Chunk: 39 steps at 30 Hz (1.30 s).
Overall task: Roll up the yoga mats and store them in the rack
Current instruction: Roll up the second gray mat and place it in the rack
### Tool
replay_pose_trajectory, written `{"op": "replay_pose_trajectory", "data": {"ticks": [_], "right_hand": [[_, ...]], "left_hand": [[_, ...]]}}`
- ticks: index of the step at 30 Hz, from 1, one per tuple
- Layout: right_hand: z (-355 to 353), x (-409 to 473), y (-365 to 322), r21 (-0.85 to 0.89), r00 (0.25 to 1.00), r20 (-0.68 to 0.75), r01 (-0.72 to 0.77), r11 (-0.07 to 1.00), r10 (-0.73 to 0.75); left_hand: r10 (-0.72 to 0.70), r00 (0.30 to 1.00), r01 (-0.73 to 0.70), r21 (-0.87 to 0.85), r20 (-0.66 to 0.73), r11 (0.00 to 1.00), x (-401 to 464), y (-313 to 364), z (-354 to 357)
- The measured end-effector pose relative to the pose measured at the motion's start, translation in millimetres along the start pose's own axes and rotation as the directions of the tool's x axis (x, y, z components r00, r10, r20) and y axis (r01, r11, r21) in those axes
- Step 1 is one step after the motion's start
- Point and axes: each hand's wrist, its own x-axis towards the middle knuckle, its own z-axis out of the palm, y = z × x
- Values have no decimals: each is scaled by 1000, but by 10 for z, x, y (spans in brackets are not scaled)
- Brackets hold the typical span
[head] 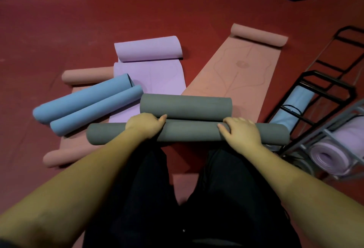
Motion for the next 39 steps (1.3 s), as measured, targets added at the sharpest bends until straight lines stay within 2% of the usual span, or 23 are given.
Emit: {"op": "replay_pose_trajectory", "data": {"ticks": [5, 9, 11, 12, 14, 16, 21, 26, 30, 33, 37, 39], "right_hand": [[46, 11, -33, -43, 999, -24, -45, 998, 44], [60, 179, -25, -65, 999, 7, -41, 997, 41], [77, 251, -24, -49, 998, 38, -38, 998, 40], [85, 278, -18, -44, 998, 51, -42, 998, 44], [87, 339, -5, -48, 994, 92, -59, 997, 63], [71, 401, -9, -31, 984, 156, -83, 996, 86], [-46, 502, -32, -2, 952, 288, -113, 994, 109], [-181, 539, 31, -31, 921, 368, -124, 992, 127], [-328, 567, 97, 7, 860, 494, -149, 989, 126], [-441, 612, 112, 54, 781, 611, -203, 978, 128], [-523, 608, 93, 95, 646, 759, -235, 967, 82], [-455, 552, 61, 91, 625, 777, -220, 971, 69]], "left_hand": [[-4, 986, 10, -35, 168, 999, 239, -23, 0], [-21, 974, 36, -59, 225, 998, 272, -22, -4], [-15, 990, 25, -70, 138, 997, 190, -36, 17], [6, 999, -5, -46, 40, 999, 114, -41, 53], [69, 982, -62, 41, -178, 997, -69, -63, 182], [100, 951, -84, 67, -291, 994, -186, -96, 313], [80, 977, -71, 50, -197, 996, -109, -73, 175], [116, 961, -111, 33, -251, 993, -100, 3, -3], [67, 987, -66, 11, -144, 998, -188, 72, -193], [41, 999, -41, 0, -20, 999, -207, 56, -330], [17, 982, -12, -27, 189, 1000, -197, 7, -374], [21, 966, -14, -28, 257, 1000, -208, -8, -304]]}}
